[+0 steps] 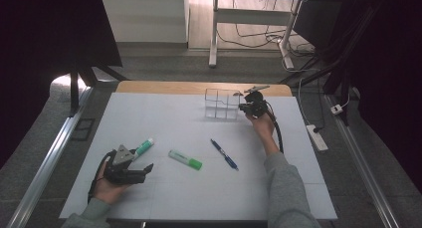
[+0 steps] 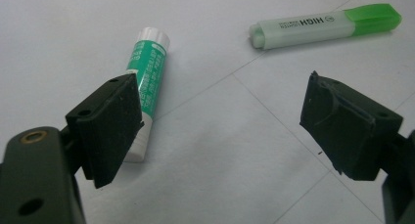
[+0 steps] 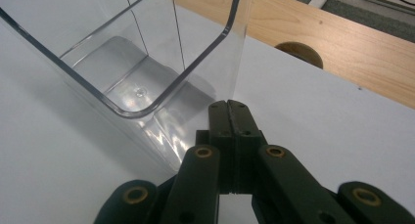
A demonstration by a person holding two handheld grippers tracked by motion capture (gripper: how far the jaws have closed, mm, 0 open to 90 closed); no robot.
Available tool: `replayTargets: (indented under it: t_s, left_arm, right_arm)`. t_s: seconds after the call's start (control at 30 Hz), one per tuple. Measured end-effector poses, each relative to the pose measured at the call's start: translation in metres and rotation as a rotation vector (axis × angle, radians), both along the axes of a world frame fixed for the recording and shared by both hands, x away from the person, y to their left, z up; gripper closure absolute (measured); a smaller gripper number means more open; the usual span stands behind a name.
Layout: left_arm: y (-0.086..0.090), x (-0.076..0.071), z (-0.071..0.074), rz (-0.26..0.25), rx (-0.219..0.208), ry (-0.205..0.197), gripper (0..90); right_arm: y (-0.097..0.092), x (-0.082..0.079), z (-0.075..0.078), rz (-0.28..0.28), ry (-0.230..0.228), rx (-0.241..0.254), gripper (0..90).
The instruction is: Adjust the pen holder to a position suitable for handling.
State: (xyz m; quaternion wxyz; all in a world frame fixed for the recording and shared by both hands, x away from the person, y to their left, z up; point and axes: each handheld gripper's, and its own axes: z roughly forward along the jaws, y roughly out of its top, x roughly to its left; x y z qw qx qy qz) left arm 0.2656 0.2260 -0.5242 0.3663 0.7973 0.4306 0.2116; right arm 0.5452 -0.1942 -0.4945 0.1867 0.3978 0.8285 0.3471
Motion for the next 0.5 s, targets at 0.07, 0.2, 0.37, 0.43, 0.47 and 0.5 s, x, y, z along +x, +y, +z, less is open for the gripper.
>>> replayTargets:
  t_s: [0.07, 0.2, 0.37, 0.43, 0.47, 0.5]
  left_arm:
    - [0.000, 0.000, 0.000, -0.001, 0.000, 0.000, 15.0]
    - [0.000, 0.000, 0.000, -0.001, -0.001, -0.002, 15.0]
    - [0.000, 0.000, 0.000, -0.002, 0.000, 0.000, 15.0]
    - [0.000, 0.000, 0.000, -0.002, 0.001, 0.001, 15.0]
    - [0.000, 0.000, 0.000, -0.002, 0.001, 0.001, 15.0]
    - [0.000, 0.000, 0.000, -0.002, 0.001, 0.002, 15.0]
  right_arm:
    - [0.004, 0.000, 0.000, 0.000, -0.002, -0.002, 89.8]
    - [0.009, 0.000, -0.001, 0.007, 0.000, 0.005, 89.7]
    - [0.018, -0.001, -0.002, 0.024, 0.004, 0.015, 89.7]
    - [0.019, -0.001, -0.002, 0.027, 0.006, 0.018, 89.8]
    - [0.021, -0.001, -0.001, 0.022, 0.017, 0.050, 89.8]
    - [0.021, -0.001, -0.001, 0.022, 0.017, 0.050, 89.8]
